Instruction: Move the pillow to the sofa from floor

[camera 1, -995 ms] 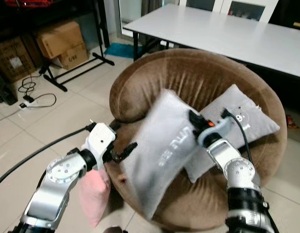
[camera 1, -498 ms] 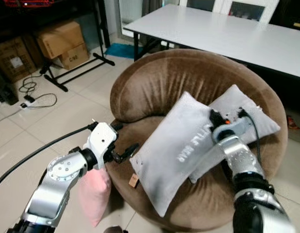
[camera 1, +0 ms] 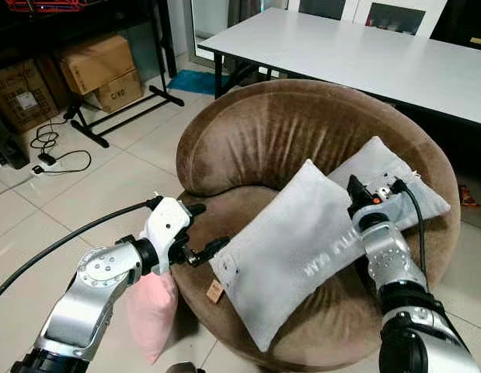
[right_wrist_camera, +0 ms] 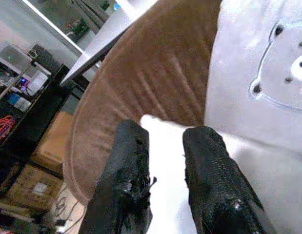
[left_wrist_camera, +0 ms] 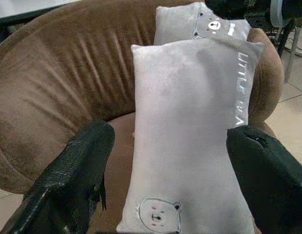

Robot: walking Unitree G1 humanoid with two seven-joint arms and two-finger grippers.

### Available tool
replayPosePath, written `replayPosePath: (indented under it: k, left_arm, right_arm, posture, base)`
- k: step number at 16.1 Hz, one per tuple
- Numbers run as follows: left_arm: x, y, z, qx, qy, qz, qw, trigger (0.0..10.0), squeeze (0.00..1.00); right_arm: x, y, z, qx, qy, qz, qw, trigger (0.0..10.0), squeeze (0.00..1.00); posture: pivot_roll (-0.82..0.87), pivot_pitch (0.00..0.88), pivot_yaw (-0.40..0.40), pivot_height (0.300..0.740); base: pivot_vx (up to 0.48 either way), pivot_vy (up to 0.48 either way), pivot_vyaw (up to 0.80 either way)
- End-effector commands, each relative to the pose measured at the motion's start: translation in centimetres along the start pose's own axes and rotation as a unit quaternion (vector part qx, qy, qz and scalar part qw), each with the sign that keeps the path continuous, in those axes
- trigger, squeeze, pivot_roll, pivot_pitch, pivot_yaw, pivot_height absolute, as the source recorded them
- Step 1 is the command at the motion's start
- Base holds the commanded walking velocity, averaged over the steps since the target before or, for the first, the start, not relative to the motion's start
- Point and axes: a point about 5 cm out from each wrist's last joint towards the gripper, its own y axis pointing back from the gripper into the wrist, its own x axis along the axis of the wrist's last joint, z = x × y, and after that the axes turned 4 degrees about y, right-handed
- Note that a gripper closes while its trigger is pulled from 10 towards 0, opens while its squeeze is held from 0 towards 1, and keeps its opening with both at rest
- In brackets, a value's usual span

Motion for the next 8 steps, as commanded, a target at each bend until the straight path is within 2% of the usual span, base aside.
replayPosePath:
  k: [1, 2, 3, 4, 7, 8]
  left_arm:
    - [-0.1, -0.3, -0.1, -0.001, -0.001, -0.002, 1.000, 10.0, 0.00]
    - [0.1, -0.5, -0.3, 0.015, -0.010, 0.007, 1.000, 10.0, 0.00]
    - [0.4, -0.8, -0.8, 0.064, -0.016, 0.025, 0.997, 10.0, 0.00]
    - [0.6, -1.0, -1.2, 0.113, -0.014, 0.040, 0.993, 10.0, 0.00]
    - [0.4, -0.4, -0.6, 0.178, 0.014, 0.056, 0.982, 10.0, 0.00]
    - [0.3, -0.2, -0.6, 0.193, 0.019, 0.056, 0.979, 10.0, 0.00]
  right_arm:
    - [0.7, 0.2, 0.1, -0.009, 0.040, 0.021, 0.999, 10.0, 1.00]
    - [1.4, 0.4, 0.1, -0.007, 0.059, 0.036, 0.998, 10.0, 1.00]
    - [2.4, 0.9, -0.3, -0.003, 0.088, 0.056, 0.995, 10.0, 1.00]
    - [2.9, 1.8, -1.5, 0.046, 0.134, 0.060, 0.988, 10.0, 0.00]
    - [1.9, 5.0, -3.8, 0.125, 0.217, 0.030, 0.968, 10.0, 0.00]
    - [1.5, 5.7, -4.0, 0.135, 0.220, 0.021, 0.966, 10.0, 0.00]
  posture:
    - [0.01, 0.000, -0.013, 0.740]
    - [0.01, 0.000, -0.013, 0.740]
    - [0.01, 0.000, -0.014, 0.740]
    - [0.00, 0.000, -0.013, 0.740]
    - [-0.02, 0.000, -0.019, 0.740]
    - [-0.02, 0.000, -0.019, 0.740]
  base:
    - [0.000, 0.000, 0.00]
    - [0.000, 0.000, 0.00]
    - [0.000, 0.000, 0.00]
    - [0.000, 0.000, 0.00]
    - [0.000, 0.000, 0.00]
    - [0.000, 0.000, 0.00]
